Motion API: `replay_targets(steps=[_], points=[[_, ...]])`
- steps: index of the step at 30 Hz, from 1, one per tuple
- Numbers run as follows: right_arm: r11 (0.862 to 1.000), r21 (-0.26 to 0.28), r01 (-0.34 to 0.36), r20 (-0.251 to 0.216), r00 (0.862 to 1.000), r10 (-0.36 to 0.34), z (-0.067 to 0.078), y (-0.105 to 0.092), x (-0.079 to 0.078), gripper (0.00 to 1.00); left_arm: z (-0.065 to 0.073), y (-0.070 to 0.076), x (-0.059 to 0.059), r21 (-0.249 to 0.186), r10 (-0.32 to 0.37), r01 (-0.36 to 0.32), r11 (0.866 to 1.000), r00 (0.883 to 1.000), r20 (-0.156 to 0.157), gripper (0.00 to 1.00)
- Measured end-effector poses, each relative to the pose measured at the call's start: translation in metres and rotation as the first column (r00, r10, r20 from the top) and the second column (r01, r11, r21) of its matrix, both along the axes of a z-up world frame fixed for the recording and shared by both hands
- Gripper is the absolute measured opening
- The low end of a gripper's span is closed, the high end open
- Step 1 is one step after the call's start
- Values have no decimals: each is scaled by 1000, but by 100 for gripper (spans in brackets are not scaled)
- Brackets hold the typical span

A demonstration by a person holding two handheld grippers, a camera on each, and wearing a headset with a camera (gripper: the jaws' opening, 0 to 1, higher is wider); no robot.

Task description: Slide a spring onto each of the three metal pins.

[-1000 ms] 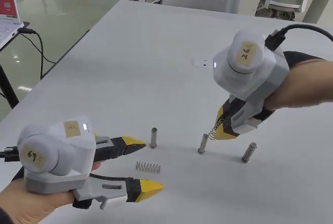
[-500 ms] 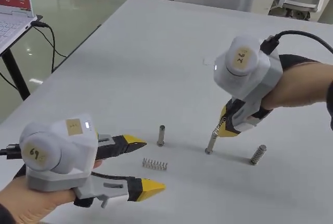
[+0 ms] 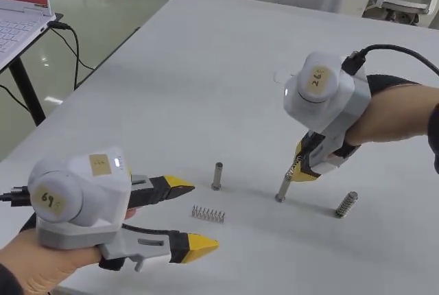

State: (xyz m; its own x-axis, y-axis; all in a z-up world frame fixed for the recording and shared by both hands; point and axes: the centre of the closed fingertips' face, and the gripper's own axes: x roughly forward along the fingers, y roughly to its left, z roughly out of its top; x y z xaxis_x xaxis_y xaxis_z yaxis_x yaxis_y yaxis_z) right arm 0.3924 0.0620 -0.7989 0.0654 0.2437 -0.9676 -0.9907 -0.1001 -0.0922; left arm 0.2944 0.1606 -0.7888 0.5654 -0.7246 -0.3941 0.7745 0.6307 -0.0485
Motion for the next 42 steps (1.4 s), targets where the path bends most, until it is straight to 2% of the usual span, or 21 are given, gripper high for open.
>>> replay_targets(steps=[7,20,26,34,42], points=[[1000,-9,1,-13,1000,-1,-4,0,1,13,-1,1,0,0,2,-2,1000,1000,-4,51],[998,-56,-13,-30,1000,11,-22,2,-1,13,-1,1,1,-2,9,-9,1000,1000,-6,50],[996,-86,-6,-41,999,2,-40,2,4,13,-2,0,1,-1,9,-9,1000,1000,-9,50],[995,-95,6,-58,998,-12,-55,0,4,13,-4,2,1,-2,16,-17,1000,1000,-12,50],[996,-92,16,-65,998,-22,-60,0,2,13,-4,2,1,-3,18,-18,1000,1000,-15,50]])
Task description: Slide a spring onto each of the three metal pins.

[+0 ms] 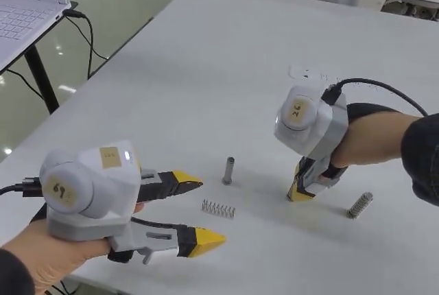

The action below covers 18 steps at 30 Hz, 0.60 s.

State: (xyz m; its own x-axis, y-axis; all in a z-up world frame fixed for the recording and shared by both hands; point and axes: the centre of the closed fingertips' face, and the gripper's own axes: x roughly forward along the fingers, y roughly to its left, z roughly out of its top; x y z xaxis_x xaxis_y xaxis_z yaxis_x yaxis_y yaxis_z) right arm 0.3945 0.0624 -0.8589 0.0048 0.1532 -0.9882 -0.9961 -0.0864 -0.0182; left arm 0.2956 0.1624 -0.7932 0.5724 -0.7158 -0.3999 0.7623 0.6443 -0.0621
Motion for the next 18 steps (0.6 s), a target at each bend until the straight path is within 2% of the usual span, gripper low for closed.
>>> replay_targets(steps=[10,18], points=[[1000,-8,-7,4,1000,7,-1,-1,0,14,0,1,1,0,3,-3,1000,1000,-4,50],[1000,19,5,-2,1000,-5,3,-1,0,21,0,1,1,1,3,-3,1000,1000,-4,50]])
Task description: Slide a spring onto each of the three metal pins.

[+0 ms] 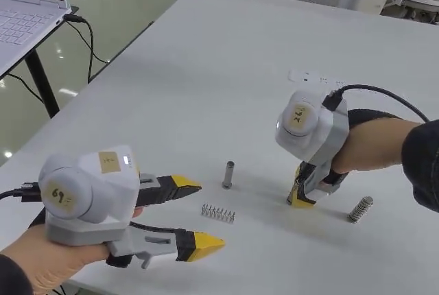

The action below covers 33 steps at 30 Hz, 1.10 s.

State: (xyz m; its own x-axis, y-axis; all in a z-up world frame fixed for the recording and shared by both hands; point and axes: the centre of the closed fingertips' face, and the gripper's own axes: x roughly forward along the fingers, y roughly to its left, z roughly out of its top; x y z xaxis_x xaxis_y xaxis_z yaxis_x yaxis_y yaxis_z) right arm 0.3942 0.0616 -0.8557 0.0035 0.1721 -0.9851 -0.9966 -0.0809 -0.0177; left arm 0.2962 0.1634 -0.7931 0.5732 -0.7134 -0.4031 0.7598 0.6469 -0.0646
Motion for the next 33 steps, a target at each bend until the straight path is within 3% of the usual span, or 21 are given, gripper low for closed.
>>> replay_targets(steps=[12,19,28,33], points=[[998,63,0,8,1000,0,16,13,-4,27,1,1,0,4,2,-2,1000,1000,4,49],[994,108,-28,2,1000,28,27,34,-17,27,0,2,-1,10,2,-2,1000,1000,2,50],[984,170,-47,-44,997,55,25,61,-45,24,-1,6,-2,15,9,-9,1000,1000,2,50],[982,181,-62,-47,996,71,19,72,-54,22,-1,6,-4,18,11,-11,1000,1000,2,49]])
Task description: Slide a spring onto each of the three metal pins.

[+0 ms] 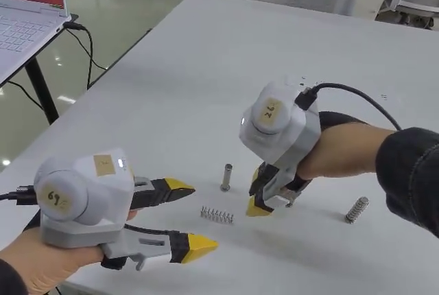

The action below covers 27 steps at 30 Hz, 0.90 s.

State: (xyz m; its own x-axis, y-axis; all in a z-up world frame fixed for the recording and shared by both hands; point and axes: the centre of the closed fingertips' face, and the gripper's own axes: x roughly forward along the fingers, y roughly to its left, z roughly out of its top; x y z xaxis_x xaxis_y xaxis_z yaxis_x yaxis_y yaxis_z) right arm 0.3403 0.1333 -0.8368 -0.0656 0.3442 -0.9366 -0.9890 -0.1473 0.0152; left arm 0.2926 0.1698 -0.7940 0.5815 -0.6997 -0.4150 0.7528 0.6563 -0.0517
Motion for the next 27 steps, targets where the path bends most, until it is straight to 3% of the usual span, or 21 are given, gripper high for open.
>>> replay_targets(steps=[9,19,27], points=[[1000,20,-10,-10,1000,10,-11,17,-10,20,-1,3,0,1,8,-8,1000,1000,-1,49],[1000,14,-7,-11,1000,7,-25,21,-13,17,-2,5,-2,2,13,-13,1000,1000,-7,49],[999,-7,-31,21,999,31,-33,22,-15,15,-3,8,-2,4,19,-19,1000,1000,-9,49]])
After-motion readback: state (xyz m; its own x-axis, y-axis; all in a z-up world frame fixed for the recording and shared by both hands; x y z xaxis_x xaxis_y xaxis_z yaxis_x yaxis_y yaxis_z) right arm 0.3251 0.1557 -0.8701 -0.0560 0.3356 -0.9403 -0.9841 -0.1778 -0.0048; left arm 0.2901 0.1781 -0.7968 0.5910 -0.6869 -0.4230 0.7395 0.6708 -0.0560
